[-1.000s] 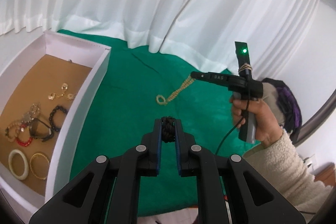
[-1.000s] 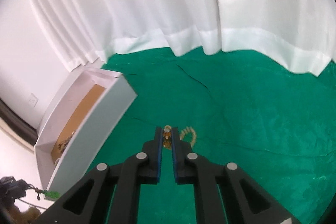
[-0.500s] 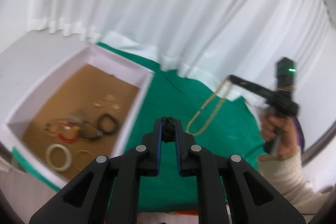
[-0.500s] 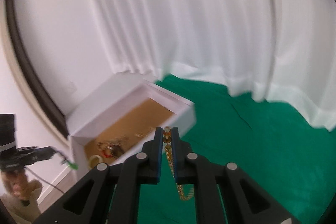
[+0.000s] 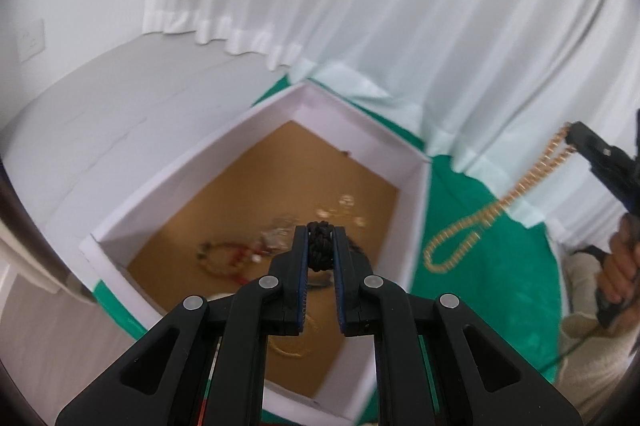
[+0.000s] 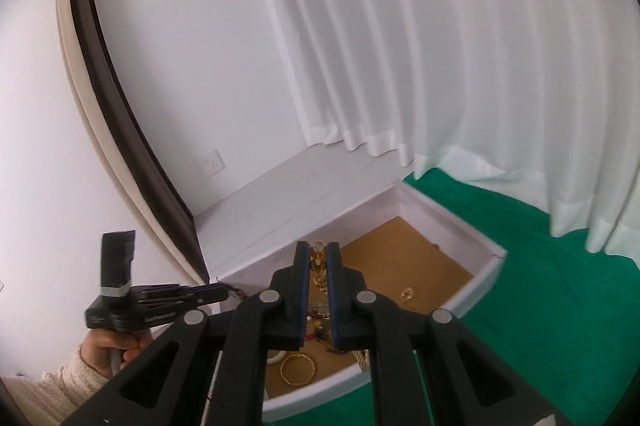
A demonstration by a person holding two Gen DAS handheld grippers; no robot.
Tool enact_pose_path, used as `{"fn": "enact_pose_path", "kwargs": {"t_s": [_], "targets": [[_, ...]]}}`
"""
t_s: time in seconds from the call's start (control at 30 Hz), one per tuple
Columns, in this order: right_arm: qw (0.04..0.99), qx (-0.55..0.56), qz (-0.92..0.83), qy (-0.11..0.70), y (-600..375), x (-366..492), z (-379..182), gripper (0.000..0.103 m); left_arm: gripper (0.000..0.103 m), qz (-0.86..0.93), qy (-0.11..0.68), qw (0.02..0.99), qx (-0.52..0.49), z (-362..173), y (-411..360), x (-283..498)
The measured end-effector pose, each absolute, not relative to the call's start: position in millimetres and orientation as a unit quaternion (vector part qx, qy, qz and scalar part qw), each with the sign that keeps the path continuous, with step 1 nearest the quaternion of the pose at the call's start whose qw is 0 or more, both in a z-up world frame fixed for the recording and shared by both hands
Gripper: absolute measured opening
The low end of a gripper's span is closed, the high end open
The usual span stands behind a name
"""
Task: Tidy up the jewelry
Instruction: 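Carry the necklace into the box and open both tools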
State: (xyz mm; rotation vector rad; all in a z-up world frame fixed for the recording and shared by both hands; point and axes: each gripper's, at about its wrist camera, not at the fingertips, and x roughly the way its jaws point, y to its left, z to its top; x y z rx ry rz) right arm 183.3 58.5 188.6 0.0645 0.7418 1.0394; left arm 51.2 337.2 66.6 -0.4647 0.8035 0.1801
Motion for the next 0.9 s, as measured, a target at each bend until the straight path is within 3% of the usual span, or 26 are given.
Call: {"fn": "enact_pose_path", "kwargs": {"t_s": [0.43,0.9], "targets": [[0.778,-0.004,0.487,0.398,158.1,210.1,127.6,0.008,0.01,0.106,0.447,0.853,-0.246,-8.3,397.6,129.0],[0.748,-0.087,0.455,0.475,236.4,235.8,20.4,0.009,0.011,0.146,0.516,0.811,-0.236,-76.7,418.2,168.1]]}}
